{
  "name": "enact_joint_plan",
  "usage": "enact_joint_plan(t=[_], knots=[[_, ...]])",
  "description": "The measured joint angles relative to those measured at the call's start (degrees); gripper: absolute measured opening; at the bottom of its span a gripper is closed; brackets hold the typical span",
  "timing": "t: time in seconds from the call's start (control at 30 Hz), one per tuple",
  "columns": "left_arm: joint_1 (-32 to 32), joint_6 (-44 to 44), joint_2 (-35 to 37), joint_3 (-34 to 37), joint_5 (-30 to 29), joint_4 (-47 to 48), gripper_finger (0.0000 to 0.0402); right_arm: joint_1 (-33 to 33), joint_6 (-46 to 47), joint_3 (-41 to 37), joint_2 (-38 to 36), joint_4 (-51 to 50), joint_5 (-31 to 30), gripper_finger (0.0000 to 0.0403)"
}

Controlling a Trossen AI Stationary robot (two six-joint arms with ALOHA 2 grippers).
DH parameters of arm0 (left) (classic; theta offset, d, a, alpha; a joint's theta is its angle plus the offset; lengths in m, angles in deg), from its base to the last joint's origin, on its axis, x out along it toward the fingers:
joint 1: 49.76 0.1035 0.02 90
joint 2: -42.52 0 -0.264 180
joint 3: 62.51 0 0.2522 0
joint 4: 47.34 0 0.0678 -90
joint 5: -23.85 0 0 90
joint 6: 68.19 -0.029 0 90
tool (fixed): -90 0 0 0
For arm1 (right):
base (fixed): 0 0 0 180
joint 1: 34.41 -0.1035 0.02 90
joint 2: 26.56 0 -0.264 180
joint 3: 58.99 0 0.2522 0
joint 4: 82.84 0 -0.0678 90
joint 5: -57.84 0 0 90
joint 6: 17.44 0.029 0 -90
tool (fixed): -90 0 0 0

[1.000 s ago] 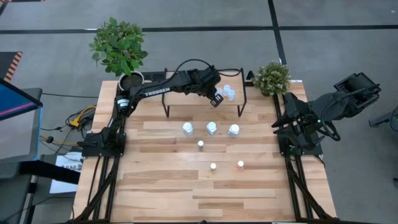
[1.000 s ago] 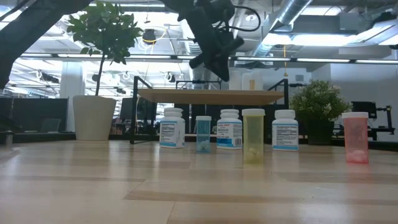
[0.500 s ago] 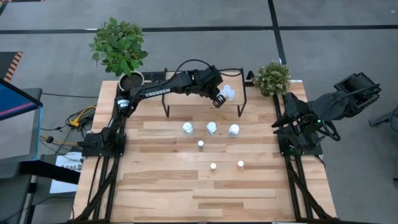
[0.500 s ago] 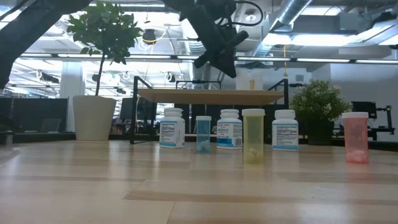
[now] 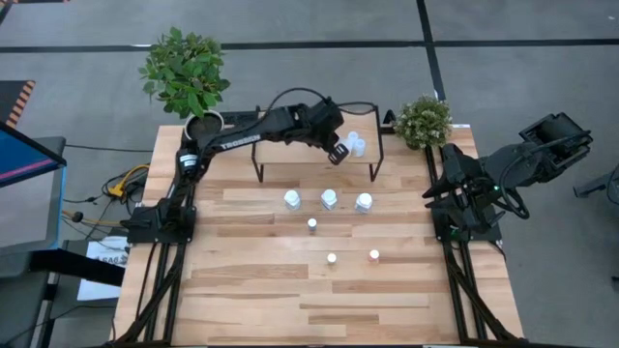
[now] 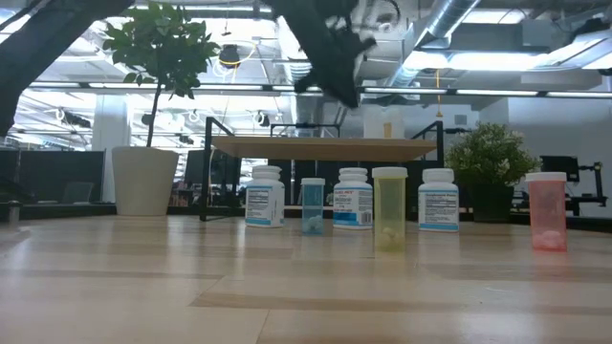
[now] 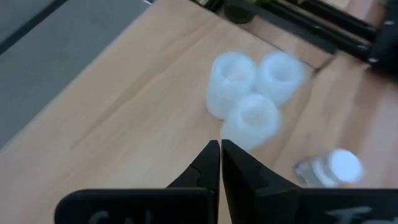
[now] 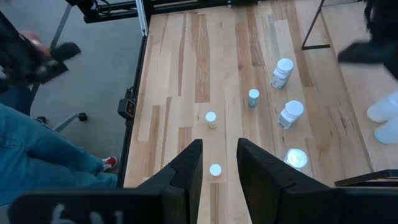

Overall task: Pick and place medicine bottles onto shelf by color
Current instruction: Put the right white blue pill bottle on the shelf

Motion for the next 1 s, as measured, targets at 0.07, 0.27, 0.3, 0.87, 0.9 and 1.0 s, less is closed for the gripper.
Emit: enact_joint_plan(t=[0.07, 0.27, 0.3, 0.87, 0.9, 1.0], knots=[[0.0, -0.6, 1.5, -2.2, 0.8, 4.1, 0.0, 0.0, 0.0, 0.0, 0.0, 0.0, 0.0, 0.0122], [-1.5, 0.5, 5.7, -5.9, 1.3, 14.8, 0.0002, 0.7, 0.0, -0.4, 0.9, 0.1, -7.8, 0.0122], [-1.9, 0.2, 6.4, -6.1, 1.3, 16.6, 0.0005, 1.3, 0.0, -1.1, 1.0, 0.1, -9.4, 0.0122], [-8.8, 0.2, 20.3, -5.7, 1.0, 39.1, 0.0159, 24.3, -9.0, -12.7, 7.6, 0.6, -3.3, 0.0202], [-9.3, 0.1, 21.3, -5.4, 1.0, 38.9, 0.0163, 25.4, -9.0, -13.0, 9.0, 0.7, -2.3, 0.0215], [-11.1, -1.2, 24.1, -4.6, 0.8, 39.0, 0.0172, 28.2, -8.1, -14.3, 13.0, 0.4, 0.9, 0.0251]])
